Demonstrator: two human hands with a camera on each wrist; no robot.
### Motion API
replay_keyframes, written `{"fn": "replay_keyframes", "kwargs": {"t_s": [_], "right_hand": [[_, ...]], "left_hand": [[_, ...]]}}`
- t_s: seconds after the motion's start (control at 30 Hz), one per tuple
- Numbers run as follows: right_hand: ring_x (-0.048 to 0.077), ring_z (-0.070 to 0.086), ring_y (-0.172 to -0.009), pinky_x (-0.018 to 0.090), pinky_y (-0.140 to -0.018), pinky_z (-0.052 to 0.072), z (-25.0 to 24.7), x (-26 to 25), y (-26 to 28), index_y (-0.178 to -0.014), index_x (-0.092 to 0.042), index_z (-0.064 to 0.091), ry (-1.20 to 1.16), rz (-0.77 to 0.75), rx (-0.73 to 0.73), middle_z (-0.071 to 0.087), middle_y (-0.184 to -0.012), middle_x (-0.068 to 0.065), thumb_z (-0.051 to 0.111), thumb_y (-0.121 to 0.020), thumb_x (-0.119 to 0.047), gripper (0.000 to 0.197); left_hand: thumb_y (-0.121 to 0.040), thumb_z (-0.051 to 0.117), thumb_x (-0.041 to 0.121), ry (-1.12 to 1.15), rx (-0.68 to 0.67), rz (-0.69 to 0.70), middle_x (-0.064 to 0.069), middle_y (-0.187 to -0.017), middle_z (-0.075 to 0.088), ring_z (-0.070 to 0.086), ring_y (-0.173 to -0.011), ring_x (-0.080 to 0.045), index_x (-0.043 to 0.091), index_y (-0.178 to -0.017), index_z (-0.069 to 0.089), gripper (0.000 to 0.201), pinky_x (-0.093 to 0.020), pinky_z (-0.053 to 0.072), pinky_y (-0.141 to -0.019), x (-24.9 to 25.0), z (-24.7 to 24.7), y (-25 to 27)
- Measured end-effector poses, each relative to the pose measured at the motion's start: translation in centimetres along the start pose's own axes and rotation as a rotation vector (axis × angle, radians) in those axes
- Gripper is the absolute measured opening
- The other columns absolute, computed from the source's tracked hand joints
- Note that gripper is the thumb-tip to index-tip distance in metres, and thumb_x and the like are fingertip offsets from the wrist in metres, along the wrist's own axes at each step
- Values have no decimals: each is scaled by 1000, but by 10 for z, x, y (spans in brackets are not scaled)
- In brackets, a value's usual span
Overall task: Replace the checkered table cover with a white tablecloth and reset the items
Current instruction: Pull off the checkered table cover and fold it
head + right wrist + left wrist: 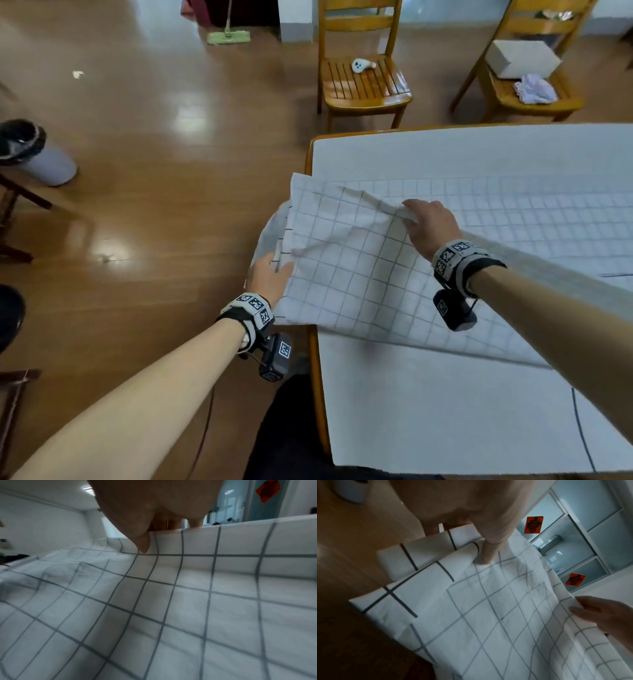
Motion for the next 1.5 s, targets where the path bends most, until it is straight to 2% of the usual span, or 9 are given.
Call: {"fn": "replay_keyframes", "kwargs": {"t_s": [0.1,0.17,0.27,0.47,0.67,0.9,1.2,1.37,1.5], "right_hand": [[33,41,-135,46,-115,31,15,0,15,-145,-8,42,10,51,61,48,-147,12,62,-94,-21,57],[32,33,-142,44,-120,25,27,1,32,-149,-6,36,2,96,58,40,-154,13,62,-93,-20,63],[30,29,-144,42,-121,22,45,8,59,-151,-6,33,-6,172,-14,35,-157,12,59,-94,-23,65],[28,27,-144,39,-119,25,52,24,116,-150,-8,36,-59,296,-100,34,-157,10,57,-95,-21,60],[25,33,-138,41,-112,36,29,55,173,-148,-12,39,-155,423,-109,40,-152,6,53,-95,-20,55],[25,37,-135,40,-107,39,9,113,281,-144,-15,44,-243,555,-31,43,-149,4,53,-94,-19,51],[25,33,-140,40,-114,33,-18,203,439,-147,-15,41,-283,691,-71,40,-152,6,50,-96,-19,51],[24,47,-131,38,-107,39,-49,240,504,-144,-20,46,-322,782,21,46,-145,5,52,-96,-21,48],[24,46,-132,39,-105,41,-64,273,542,-143,-24,45,-333,844,26,45,-146,4,51,-95,-25,49]], "left_hand": [[-85,64,29,-51,-4,-33,-2,-111,67,64,-98,-26,21,-119,58,36,-40,54,-86,-4,5,-28],[-87,64,15,-127,-32,-56,-7,-140,50,51,-124,-28,17,-144,35,64,-37,43,-100,-4,12,-39],[-84,67,10,-272,-37,-23,-9,-158,23,23,-145,-29,15,-153,15,87,-43,27,-113,4,20,-47],[-83,69,14,-357,-76,257,-9,-159,19,15,-147,-27,12,-152,19,85,-40,18,-120,39,46,-45],[-88,62,17,-438,-312,457,-5,-154,30,27,-142,-24,16,-150,28,71,-40,27,-117,96,100,-3],[-88,61,21,-595,-478,660,-1,-141,48,43,-130,-20,19,-142,41,58,-37,40,-104,130,171,100],[-87,64,22,-776,-638,811,-5,-139,51,48,-128,-20,16,-139,46,56,-36,41,-105,163,272,257],[-86,65,22,-801,-716,899,-6,-136,55,52,-123,-22,16,-137,49,54,-35,43,-101,190,332,333],[-86,66,22,-855,-773,964,-7,-133,57,55,-119,-23,16,-136,50,53,-36,46,-98,208,376,370]]}}
Point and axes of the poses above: each hand's wrist, its own y-axis away from the middle knuckle, its own z-axis out of the palm, x = y × z, the point moved 3 cm from there along -y, towards the middle knuckle
